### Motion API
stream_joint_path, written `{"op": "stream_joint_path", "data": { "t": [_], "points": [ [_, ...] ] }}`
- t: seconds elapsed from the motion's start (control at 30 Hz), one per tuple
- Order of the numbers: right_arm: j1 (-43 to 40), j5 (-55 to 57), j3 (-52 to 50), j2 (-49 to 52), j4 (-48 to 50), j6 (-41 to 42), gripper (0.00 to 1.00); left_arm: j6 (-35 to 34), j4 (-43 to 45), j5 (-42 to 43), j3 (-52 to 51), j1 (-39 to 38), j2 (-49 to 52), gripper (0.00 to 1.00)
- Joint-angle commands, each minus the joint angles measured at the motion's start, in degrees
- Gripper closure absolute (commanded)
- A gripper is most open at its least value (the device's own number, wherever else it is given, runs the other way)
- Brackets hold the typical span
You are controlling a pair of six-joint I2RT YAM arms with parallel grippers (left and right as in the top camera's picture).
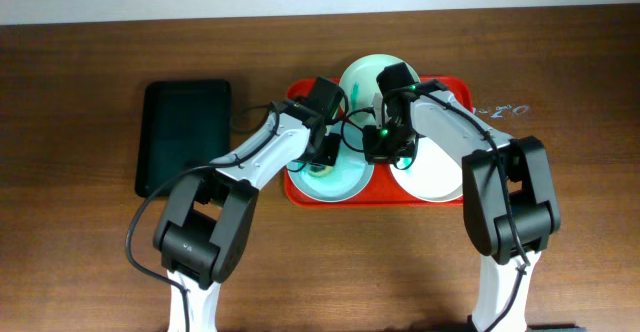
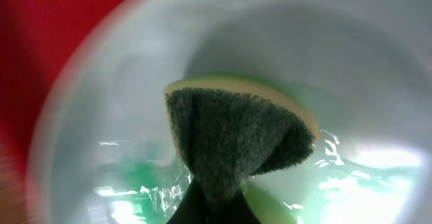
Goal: Clean dirty plates on tray and stack at the side
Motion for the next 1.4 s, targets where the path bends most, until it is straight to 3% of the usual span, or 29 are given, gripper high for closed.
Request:
{"op": "stream_joint_path", "data": {
  "t": [0.0,0.1,0.17,0.23,0.37,0.5,0.57,0.6,0.7,0.83,0.93,1.03,1.1,1.2,1.3,1.37],
  "points": [
    [0.0,0.5,-0.2,0.8,-0.5,-0.8,0.96,-1.1,-1.4,-24.8,-0.4,1.5,-0.5,1.00],
    [0.0,0.5,-0.2,0.8,-0.5,-0.8,0.96,-5.0,-3.0,-26.9,-0.4,1.5,-3.8,1.00],
    [0.0,0.5,-0.2,0.8,-0.5,-0.8,0.96,-5.1,-3.9,-9.1,-0.4,1.6,-9.0,1.00],
    [0.0,0.5,-0.2,0.8,-0.5,-0.8,0.96,-2.1,-4.2,17.3,-0.8,1.3,-10.6,1.00],
    [0.0,0.5,-0.2,0.8,-0.7,-0.8,0.96,-2.1,-0.3,12.2,-11.3,1.0,-8.2,1.00],
    [0.0,0.5,-0.2,0.8,-1.0,-0.8,0.96,-2.4,0.6,-7.1,-15.2,1.2,-8.2,1.00],
    [0.0,0.5,-0.2,0.8,-1.0,-0.8,0.96,-5.4,0.1,-21.4,-13.7,1.2,-8.3,1.00],
    [0.0,0.5,-0.2,0.8,-1.0,-1.0,0.96,-5.4,-0.8,-24.5,-11.0,1.2,-8.4,1.00],
    [0.1,0.5,-0.2,0.8,-2.0,-5.1,0.96,-5.4,-1.1,-23.1,-0.8,1.2,-8.5,1.00],
    [0.1,3.9,3.0,-1.6,-3.7,-5.4,0.96,-5.4,-4.4,-8.1,10.2,5.1,-8.5,1.00],
    [3.3,22.9,11.8,-7.0,-10.3,-6.1,0.96,-5.4,-11.2,-6.1,11.3,15.8,-8.5,1.00],
    [12.4,50.9,20.2,-8.2,-13.4,-6.9,0.96,-5.4,-16.6,-6.3,11.3,26.0,-8.5,1.00],
    [17.4,64.4,22.2,-8.2,-12.9,-6.9,0.96,-5.4,-18.1,-6.1,11.1,29.2,-8.5,1.00],
    [25.8,94.2,22.4,-8.2,-10.1,-6.9,0.96,-5.4,-19.1,-6.2,11.1,30.4,-8.4,1.00],
    [29.8,101.5,22.4,-8.2,-6.3,-14.8,0.96,-5.4,-19.2,-6.2,11.0,30.4,-8.4,1.00],
    [29.9,93.7,22.4,-8.2,-5.4,-14.8,0.96,-5.4,-19.1,-6.2,10.3,30.4,-8.4,1.00]
  ]
}}
